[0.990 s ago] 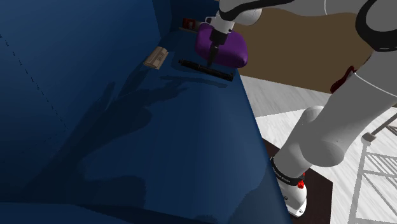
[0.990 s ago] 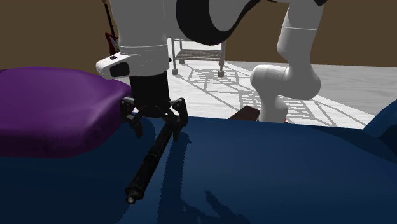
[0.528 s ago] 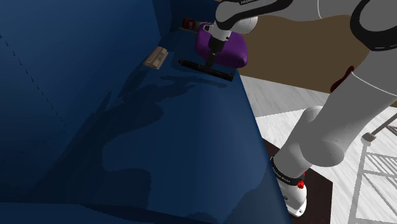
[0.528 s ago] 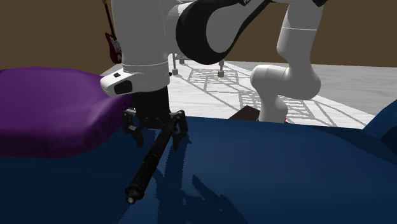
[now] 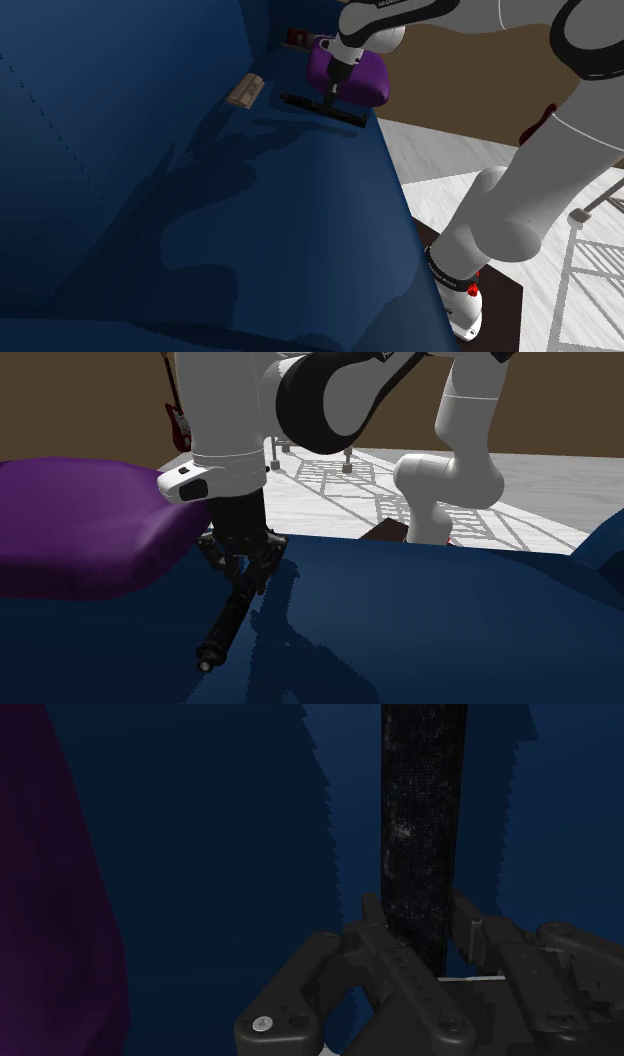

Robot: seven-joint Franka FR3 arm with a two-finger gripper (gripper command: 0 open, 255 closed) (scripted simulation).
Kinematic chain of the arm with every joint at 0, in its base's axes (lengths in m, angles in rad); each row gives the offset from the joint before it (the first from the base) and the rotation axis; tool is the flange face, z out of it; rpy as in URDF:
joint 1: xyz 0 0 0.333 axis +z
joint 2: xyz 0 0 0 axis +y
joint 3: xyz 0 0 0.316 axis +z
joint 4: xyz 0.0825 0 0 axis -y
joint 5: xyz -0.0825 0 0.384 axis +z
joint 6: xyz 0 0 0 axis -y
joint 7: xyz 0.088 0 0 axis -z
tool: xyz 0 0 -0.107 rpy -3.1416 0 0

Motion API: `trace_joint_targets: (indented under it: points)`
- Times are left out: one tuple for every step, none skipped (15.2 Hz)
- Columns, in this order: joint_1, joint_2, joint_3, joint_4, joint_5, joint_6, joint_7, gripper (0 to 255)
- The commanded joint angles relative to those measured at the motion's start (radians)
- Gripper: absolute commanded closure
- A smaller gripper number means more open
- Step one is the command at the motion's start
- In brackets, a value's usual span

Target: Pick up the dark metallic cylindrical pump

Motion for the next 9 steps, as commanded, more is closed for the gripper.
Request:
trace_joint_targets:
  points:
    - [0.000, 0.000, 0.000, 0.000, 0.000, 0.000, 0.000, 255]
    - [0.000, 0.000, 0.001, -0.001, 0.000, 0.001, 0.001, 255]
    - [0.000, -0.004, 0.001, 0.008, -0.003, -0.012, 0.004, 255]
    - [0.000, -0.008, 0.001, 0.018, -0.005, -0.025, 0.007, 255]
    - [0.001, -0.012, 0.002, 0.027, -0.007, -0.038, 0.009, 255]
    - [0.001, -0.015, 0.002, 0.037, -0.009, -0.051, 0.012, 255]
    - [0.001, -0.019, 0.003, 0.047, -0.011, -0.064, 0.014, 255]
    - [0.001, -0.022, 0.003, 0.058, -0.013, -0.077, 0.017, 255]
    - [0.001, -0.024, 0.004, 0.068, -0.015, -0.090, 0.019, 255]
